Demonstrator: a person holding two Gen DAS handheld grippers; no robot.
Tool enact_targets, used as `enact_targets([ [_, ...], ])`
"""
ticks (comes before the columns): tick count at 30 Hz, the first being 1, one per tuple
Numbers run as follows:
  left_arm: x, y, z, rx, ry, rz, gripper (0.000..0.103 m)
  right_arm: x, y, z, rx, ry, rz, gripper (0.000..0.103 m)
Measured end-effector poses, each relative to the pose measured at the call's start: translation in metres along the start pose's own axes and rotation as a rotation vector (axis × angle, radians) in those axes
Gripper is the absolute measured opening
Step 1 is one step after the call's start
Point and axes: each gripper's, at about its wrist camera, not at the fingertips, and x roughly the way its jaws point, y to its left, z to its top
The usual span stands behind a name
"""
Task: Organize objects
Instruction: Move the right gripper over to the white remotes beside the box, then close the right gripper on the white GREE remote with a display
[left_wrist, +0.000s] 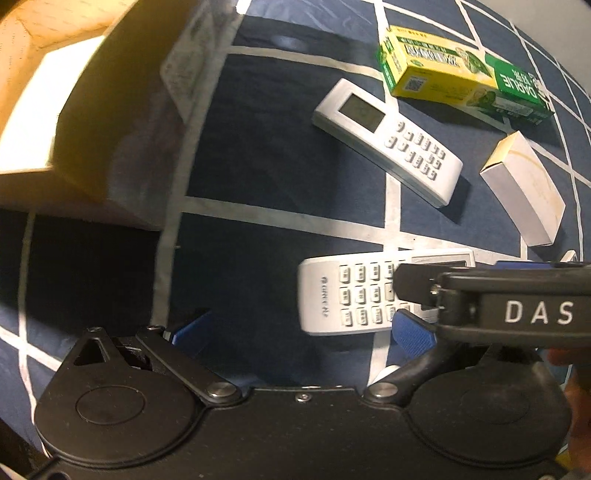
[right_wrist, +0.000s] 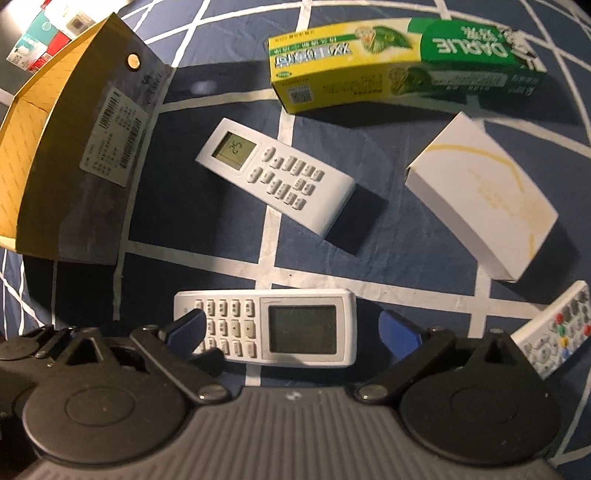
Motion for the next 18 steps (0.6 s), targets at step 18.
enact_targets([
  [18,0.013,-0.012,0.010,0.009,0.036,-0.095,0.087,0.008,-0.006,0.008,0.001,0.048,0.024,0.085],
])
